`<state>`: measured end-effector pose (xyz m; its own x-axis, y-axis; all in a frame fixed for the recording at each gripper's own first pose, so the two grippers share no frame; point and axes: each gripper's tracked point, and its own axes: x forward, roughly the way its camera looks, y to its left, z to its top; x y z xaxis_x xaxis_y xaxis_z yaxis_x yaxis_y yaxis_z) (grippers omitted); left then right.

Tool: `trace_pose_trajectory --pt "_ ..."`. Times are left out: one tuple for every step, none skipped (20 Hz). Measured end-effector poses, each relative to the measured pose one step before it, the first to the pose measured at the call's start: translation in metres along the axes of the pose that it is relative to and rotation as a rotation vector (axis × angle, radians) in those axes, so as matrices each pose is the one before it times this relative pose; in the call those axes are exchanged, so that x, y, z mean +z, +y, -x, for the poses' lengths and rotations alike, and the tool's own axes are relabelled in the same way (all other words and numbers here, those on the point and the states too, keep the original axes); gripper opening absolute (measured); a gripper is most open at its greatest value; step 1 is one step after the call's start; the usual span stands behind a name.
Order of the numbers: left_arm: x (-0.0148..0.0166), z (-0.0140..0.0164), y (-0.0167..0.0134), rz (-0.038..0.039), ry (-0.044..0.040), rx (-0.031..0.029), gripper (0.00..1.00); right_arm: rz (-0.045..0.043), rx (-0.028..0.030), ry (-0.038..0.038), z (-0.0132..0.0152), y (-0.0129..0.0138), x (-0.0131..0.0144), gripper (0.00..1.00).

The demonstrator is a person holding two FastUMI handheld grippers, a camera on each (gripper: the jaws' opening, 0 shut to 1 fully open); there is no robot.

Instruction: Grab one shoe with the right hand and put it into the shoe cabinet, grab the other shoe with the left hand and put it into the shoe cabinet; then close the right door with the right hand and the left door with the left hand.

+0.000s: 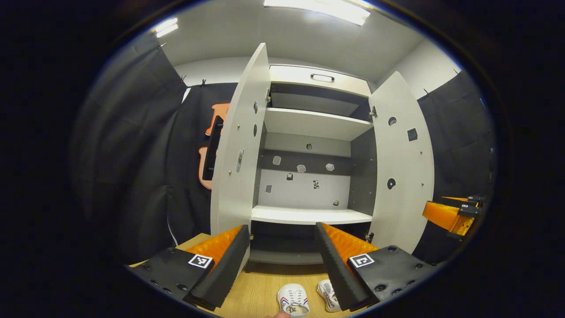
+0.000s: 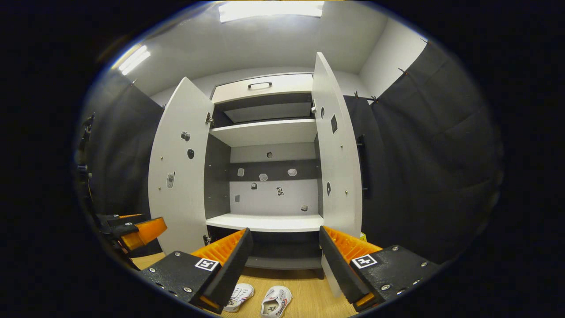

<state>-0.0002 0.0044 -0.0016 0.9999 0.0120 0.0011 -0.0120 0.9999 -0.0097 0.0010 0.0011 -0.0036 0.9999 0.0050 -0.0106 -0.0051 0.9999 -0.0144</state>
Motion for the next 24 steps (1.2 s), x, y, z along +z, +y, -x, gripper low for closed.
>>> trace_pose_trajectory --pt "-0.00013 0.00023 -0.00002 -0.00063 0.00005 0.00035 0.96 0.00053 -0.00007 0.00062 -0.00025 0.00012 -0.00025 0.93" --pt "0.00072 -0.00022 0.00011 -0.00055 -0.00032 -0.00025 0.94 0.00032 -0.00001 0.00333 -0.00131 -0.00007 -0.00171 0.93" --pt "-0.00006 -0.00046 -0.00007 -0.00028 -0.00093 -0.00054 0.96 0.00057 -0.00096 0.00396 -0.00062 0.00040 -0.00196 0.93" --pt "0.00004 0.00021 0.00003 0.00036 -0.00086 -0.00042 0.96 0.00073 0.00068 0.00389 0.00027 0.00051 -0.00178 0.93" --pt "0.00008 -0.00108 -0.00016 0.00074 -0.00053 0.00023 0.96 0.00269 0.00051 0.00453 -0.00102 0.00081 -0.00326 0.93" --pt "-0.00008 -0.00027 -0.00031 0.00061 0.00081 -0.00076 0.96 0.00451 0.00062 0.00776 -0.00200 0.00039 -0.00436 0.93" --pt "-0.00093 0.00038 0.00068 -0.00013 0.00081 -0.00013 0.96 0.00572 0.00108 0.01361 -0.00253 0.00064 -0.00686 0.93" --pt "-0.00027 -0.00007 0.00010 -0.00047 0.00194 0.00019 0.96 0.00469 0.00321 0.01938 -0.00278 0.00171 -0.00983 0.93" --pt "-0.00043 -0.00016 0.00009 0.00021 0.00035 -0.00013 0.96 0.00374 0.00374 0.01933 -0.00338 0.00201 -0.00863 0.93" --pt "0.00046 -0.00017 0.00046 -0.00020 -0.00036 -0.00089 0.96 0.00290 0.00386 0.01955 -0.00311 0.00227 -0.00953 0.93" --pt "-0.00124 0.00013 0.00118 -0.00171 0.00052 0.00222 0.96 0.00076 0.00255 0.02148 -0.00420 0.00202 -0.01086 0.93" --pt "-0.00031 0.00030 0.00138 -0.00152 -0.00011 0.00333 0.96 -0.00064 0.00432 0.03087 -0.00475 0.00221 -0.01407 0.94" --pt "-0.00029 0.00011 0.00123 -0.00015 -0.00073 0.00299 0.96 -0.00092 0.00579 0.03262 -0.00469 0.00252 -0.01460 0.94" --pt "-0.00037 0.00047 0.00103 0.00208 0.00026 0.00219 0.96 -0.00107 0.00748 0.03535 -0.00543 0.00288 -0.01615 0.94" --pt "-0.00093 0.00060 0.00093 0.00350 0.00068 0.00152 0.96 -0.00110 0.00654 0.03398 -0.00545 0.00214 -0.01471 0.94" --pt "-0.00010 -0.00055 0.00186 0.00229 0.00145 0.00241 0.96 -0.00213 0.00666 0.03010 -0.00434 0.00228 -0.01374 0.94" --pt "-0.00021 0.00027 0.00151 -0.00070 0.00055 0.00298 0.94 -0.00238 0.00527 0.02721 -0.00627 0.00147 -0.01208 0.94" --pt "0.00055 0.00035 0.00248 -0.00360 -0.00098 0.00386 0.96 0.00007 0.00228 0.02310 -0.00592 0.00101 -0.01095 0.94" --pt "0.00013 -0.00034 0.00159 -0.00397 -0.00107 0.00450 0.96 0.00296 -0.00150 0.02328 -0.00508 -0.00007 -0.01110 0.94" --pt "0.00078 0.00023 0.00194 -0.00197 -0.00092 0.00349 0.96 0.00486 -0.00437 0.02093 -0.00527 -0.00046 -0.01062 0.94" --pt "-0.00053 0.00004 0.00138 0.00053 0.00014 0.00184 0.96 0.00498 -0.00459 0.02040 -0.00397 -0.00135 -0.01032 0.94" --pt "-0.00015 -0.00090 0.00110 0.00099 0.00192 0.00080 0.96 0.00390 -0.00416 0.01870 -0.00519 0.00064 -0.00938 0.94" --pt "-0.00090 -0.00017 0.00085 0.00000 0.00352 0.00113 0.94 0.00322 -0.00511 0.01553 -0.00413 -0.00171 -0.00880 0.94" --pt "-0.00032 -0.00008 0.00079 -0.00084 0.00250 0.00086 0.94 0.00467 -0.00397 0.01622 -0.00470 -0.00024 -0.00784 0.94"
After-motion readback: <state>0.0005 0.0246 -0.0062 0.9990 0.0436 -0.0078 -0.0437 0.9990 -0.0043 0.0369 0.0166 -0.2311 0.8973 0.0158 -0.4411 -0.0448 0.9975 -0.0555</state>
